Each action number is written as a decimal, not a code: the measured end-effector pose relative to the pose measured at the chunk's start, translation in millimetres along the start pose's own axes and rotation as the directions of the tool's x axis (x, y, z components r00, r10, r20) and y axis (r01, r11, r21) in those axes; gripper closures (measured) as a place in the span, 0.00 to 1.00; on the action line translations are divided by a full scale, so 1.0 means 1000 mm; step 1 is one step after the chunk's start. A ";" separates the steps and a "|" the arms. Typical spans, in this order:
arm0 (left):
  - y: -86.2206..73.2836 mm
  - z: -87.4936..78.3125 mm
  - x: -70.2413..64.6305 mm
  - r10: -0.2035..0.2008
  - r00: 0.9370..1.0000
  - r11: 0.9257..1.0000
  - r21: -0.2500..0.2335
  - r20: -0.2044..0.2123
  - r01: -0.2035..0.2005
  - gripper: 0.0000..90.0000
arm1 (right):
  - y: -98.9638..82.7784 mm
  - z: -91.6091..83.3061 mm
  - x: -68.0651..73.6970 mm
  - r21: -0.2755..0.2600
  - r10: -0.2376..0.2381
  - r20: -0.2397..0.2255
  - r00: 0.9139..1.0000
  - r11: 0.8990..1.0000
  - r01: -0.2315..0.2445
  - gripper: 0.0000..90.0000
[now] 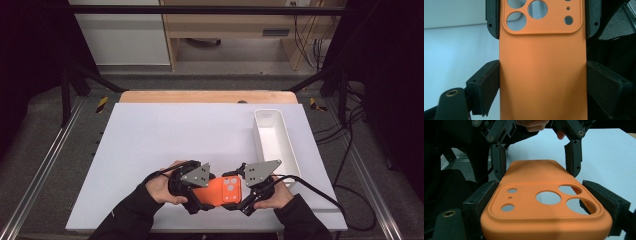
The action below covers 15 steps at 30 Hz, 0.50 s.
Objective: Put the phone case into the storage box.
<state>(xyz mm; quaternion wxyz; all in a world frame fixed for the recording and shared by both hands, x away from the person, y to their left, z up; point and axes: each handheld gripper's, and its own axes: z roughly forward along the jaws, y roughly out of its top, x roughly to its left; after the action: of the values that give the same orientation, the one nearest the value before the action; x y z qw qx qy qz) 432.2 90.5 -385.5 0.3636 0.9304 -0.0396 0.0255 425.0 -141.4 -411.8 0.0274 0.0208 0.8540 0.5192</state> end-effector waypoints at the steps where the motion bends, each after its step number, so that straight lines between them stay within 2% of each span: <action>1: 0.000 0.000 0.000 0.000 1.000 1.000 -0.004 0.002 0.000 0.17 | 0.000 -0.001 0.000 0.000 0.002 0.000 1.000 1.000 -0.002 0.18; 10: 0.000 0.001 0.001 0.000 1.000 1.000 -0.009 0.006 0.000 0.17 | 0.001 -0.002 0.000 0.007 0.020 -0.006 1.000 1.000 -0.020 0.19; 15: -0.001 0.001 0.001 -0.003 1.000 1.000 -0.023 -0.013 0.003 0.14 | 0.002 -0.004 -0.001 0.006 0.030 -0.002 1.000 1.000 -0.030 0.19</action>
<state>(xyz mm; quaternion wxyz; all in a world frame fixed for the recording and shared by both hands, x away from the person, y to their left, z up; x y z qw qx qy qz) 433.2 90.2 -386.9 0.3745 0.9260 -0.0361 0.0307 425.7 -144.1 -408.1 0.0187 0.0332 0.8551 0.5170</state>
